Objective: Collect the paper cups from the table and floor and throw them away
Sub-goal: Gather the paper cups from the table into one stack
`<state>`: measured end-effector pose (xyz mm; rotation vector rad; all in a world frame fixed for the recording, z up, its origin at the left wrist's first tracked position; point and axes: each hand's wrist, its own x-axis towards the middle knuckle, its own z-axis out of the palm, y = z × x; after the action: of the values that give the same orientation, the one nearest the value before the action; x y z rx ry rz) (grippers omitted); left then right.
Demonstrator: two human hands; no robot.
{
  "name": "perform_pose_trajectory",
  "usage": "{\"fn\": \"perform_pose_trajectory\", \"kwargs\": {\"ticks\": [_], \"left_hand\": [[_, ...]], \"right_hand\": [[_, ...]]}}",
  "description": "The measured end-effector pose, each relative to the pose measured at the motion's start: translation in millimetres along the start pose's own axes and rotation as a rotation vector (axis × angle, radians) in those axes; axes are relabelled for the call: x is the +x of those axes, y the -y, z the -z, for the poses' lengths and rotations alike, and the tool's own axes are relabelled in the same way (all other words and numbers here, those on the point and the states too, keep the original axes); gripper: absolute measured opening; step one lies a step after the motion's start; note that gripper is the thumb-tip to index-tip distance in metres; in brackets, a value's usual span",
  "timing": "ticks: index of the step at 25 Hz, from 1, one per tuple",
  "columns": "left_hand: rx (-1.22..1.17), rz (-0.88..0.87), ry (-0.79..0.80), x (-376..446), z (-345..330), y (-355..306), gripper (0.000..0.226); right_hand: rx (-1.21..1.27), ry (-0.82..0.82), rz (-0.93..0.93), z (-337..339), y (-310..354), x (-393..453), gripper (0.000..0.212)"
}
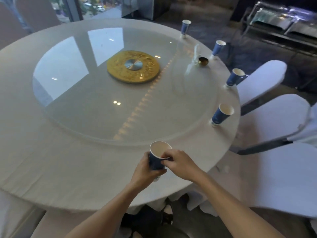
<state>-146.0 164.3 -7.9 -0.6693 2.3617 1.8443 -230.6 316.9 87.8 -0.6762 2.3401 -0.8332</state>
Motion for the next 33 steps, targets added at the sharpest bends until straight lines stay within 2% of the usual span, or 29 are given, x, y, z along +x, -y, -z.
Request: {"fn": "perform_pose_trajectory", "kwargs": {"ticks": [4,10,12,15,18,21,24,27,30,33], "left_hand": [[0.062,-0.035,0.046,13.3,-43.9,-19.0,0.064],[0.097,-0.004,0.066,44.9,-103.0,-54.0,0.063],[0.082,0.011,0.043,58.6,-126.8,-67.6,0.059],[0.058,0.044,0.008,77.6,-165.9,-87.8,0.058],[0.075,0.083,-0.029,89.0,-205.5,-100.5,0.058],[0.089,0.127,-0.07,91.5,-241.1,-106.3,0.06],[0.109,0.152,-0.113,86.1,-265.0,-108.1,0.058],[0.135,0.181,-0.149,80.0,-279.2,-108.4,0.058],[0.145,0.19,-0.147,73.7,-287.7,-110.1,0.058],[0.145,0.175,-0.151,63.5,-297.1,-112.3,0.068]], "right_hand": [[0.083,-0.085,-0.05,35.0,-36.9,-20.8,0.014],[0.106,-0.407,-0.101,119.2,-112.9,-12.3,0.01],[0.036,-0.484,-0.134,156.1,-148.1,2.8,0.025],[-0.079,-0.524,-0.156,211.4,-197.0,37.2,0.059],[-0.181,-0.422,-0.205,255.2,-234.2,78.2,0.099],[-0.326,-0.246,-0.204,287.6,-259.2,120.4,0.115],[-0.42,-0.116,-0.144,296.8,-272.8,155.4,0.116],[-0.437,-0.041,-0.088,290.3,-287.7,170.4,0.103],[-0.466,-0.118,-0.017,286.1,-300.5,162.8,0.074],[-0.434,-0.139,-0.09,294.3,-299.5,136.8,0.066]]}}
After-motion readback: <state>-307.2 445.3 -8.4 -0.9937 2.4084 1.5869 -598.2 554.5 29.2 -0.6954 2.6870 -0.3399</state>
